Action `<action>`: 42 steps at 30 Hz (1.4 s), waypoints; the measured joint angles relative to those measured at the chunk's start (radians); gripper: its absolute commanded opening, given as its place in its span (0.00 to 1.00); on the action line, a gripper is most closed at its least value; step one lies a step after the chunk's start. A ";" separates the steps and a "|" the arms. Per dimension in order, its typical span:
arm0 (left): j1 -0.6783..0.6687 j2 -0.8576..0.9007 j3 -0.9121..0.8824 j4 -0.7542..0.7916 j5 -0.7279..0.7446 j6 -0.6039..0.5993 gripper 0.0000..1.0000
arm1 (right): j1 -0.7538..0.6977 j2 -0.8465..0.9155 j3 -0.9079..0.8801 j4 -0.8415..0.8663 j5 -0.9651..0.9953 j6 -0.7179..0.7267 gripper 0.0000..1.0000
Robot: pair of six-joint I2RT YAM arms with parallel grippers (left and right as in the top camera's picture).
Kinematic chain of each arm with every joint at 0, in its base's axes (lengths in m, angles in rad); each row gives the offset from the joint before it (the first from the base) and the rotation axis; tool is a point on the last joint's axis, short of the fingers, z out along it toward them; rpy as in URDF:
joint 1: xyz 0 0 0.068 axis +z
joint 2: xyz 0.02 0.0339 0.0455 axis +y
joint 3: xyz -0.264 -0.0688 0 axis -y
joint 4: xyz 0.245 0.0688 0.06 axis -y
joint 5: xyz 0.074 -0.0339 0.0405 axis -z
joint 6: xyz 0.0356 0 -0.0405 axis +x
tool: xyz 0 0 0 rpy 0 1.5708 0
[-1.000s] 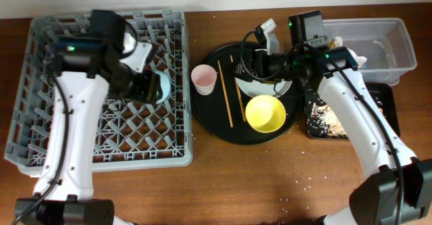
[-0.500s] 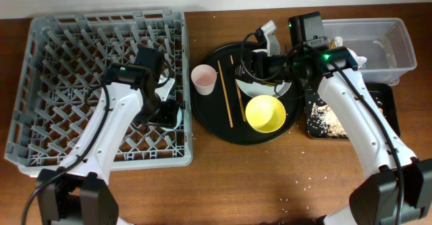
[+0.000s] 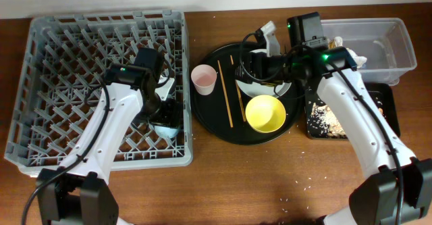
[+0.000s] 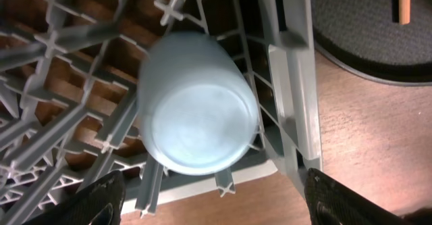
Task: Sort waste into correct bins and load items into the dishwasher rack
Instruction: 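Place the blue cup upside down in the rack with the left gripper, then grasp the pink cup with the right gripper and lift it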
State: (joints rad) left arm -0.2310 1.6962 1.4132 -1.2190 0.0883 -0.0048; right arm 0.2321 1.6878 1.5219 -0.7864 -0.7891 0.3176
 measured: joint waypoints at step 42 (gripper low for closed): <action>0.087 0.000 0.259 -0.018 0.114 -0.023 0.85 | 0.184 0.380 0.000 0.340 0.437 0.291 0.27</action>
State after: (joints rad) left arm -0.1444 1.6962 1.6726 -1.2366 0.2024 -0.0280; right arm 0.4160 2.0678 1.5223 -0.4469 -0.3519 0.6083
